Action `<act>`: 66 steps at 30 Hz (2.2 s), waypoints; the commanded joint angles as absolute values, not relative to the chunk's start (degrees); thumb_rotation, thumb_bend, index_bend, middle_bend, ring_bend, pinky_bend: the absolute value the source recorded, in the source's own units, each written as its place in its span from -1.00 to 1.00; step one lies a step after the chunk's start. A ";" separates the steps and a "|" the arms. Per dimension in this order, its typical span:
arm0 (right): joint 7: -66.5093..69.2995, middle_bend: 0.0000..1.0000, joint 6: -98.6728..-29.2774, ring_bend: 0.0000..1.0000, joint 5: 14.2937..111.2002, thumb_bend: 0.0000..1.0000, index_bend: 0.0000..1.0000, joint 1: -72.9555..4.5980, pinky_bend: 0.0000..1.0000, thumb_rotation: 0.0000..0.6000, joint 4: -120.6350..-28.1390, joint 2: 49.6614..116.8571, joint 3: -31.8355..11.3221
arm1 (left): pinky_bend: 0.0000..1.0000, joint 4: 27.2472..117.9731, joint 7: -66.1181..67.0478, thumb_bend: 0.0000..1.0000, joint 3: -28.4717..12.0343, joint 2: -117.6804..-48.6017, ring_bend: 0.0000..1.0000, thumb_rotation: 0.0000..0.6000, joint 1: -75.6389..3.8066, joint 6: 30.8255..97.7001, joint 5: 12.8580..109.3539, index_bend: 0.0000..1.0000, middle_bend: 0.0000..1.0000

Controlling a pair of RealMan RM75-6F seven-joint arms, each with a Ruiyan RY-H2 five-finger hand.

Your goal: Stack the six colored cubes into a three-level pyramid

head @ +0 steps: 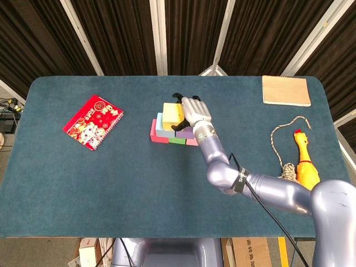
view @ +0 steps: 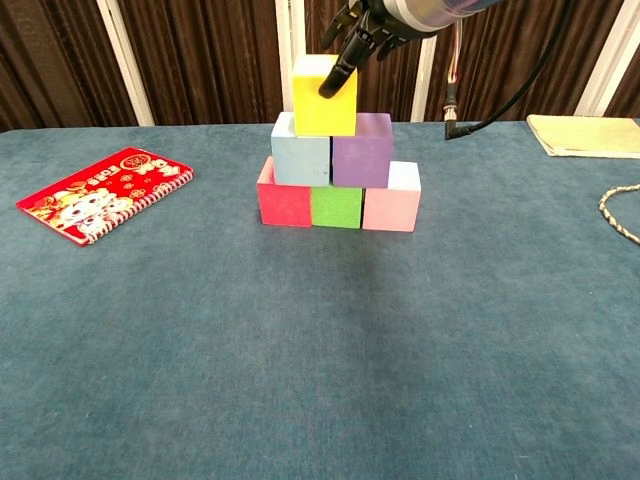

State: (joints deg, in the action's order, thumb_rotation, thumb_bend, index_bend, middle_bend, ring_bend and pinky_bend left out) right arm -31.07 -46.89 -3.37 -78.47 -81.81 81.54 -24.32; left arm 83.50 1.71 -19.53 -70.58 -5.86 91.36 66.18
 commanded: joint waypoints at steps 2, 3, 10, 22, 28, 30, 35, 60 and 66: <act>-31.02 -0.52 -46.93 -0.63 -3.51 -0.51 -0.71 -78.42 -1.00 1.00 -82.46 81.11 -24.25 | -1.00 83.45 1.74 -0.37 -19.52 -70.61 -1.00 1.00 -5.89 91.37 66.23 -0.68 -0.87; -30.95 -0.52 -46.94 -0.63 -3.56 -0.51 -0.71 -78.38 -1.00 1.00 -82.71 80.97 -24.27 | -1.00 83.45 1.72 -0.37 -19.51 -70.62 -1.00 1.00 -5.89 91.37 66.24 -0.68 -0.87; -29.78 -0.52 -47.51 -0.63 -3.05 -0.51 -0.71 -77.53 -1.00 1.00 -85.52 79.06 -24.82 | -1.00 83.23 1.48 -0.37 -19.51 -70.78 -1.00 1.00 -5.95 91.55 66.53 -0.68 -0.87; -26.51 -0.52 -49.90 -0.63 -1.23 -0.51 -0.71 -73.84 -1.00 1.00 -93.77 71.76 -26.23 | -1.00 83.20 0.38 -0.37 -19.27 -70.54 -1.00 1.00 -5.85 91.60 67.38 -0.68 -0.87; -23.15 -0.52 -51.54 -0.63 2.08 -0.51 -0.71 -69.62 -1.00 1.00 -100.31 66.22 -26.88 | -1.00 83.23 -0.47 -0.37 -18.95 -70.43 -1.00 1.00 -5.77 91.91 68.42 -0.68 -0.87; -22.03 -0.52 -51.90 -0.63 3.31 -0.51 -0.71 -68.19 -1.00 1.00 -102.18 64.62 -26.91 | -1.00 83.25 -0.31 -0.37 -18.73 -70.52 -1.00 1.00 -5.78 92.21 68.92 -0.68 -0.87; -19.73 -0.52 -53.02 -0.63 6.87 -0.51 -0.71 -64.46 -1.00 1.00 -106.50 61.24 -26.01 | -1.00 83.07 -0.15 -0.37 -18.01 -70.99 -1.00 1.00 -6.06 92.51 70.45 -0.68 -0.87; -21.80 -0.52 -64.47 -0.63 26.94 -0.51 -0.59 -50.85 -1.00 1.00 -113.89 64.10 -11.10 | -1.00 82.66 -6.05 -0.37 -16.97 -69.37 -1.00 1.00 -5.64 91.52 72.72 -0.68 -0.86; -24.28 -0.52 -64.94 -0.63 25.23 -0.51 -0.57 -50.10 -1.00 1.00 -112.04 68.34 -8.49 | -1.00 82.68 -7.08 -0.37 -17.20 -69.50 -1.00 1.00 -5.16 93.28 73.49 -0.68 -0.86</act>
State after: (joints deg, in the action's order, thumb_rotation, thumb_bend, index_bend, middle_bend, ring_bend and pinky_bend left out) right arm -23.62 -64.87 25.74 -50.42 -112.83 67.36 -9.20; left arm 82.63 -6.98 -17.16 -69.49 -5.24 93.17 73.40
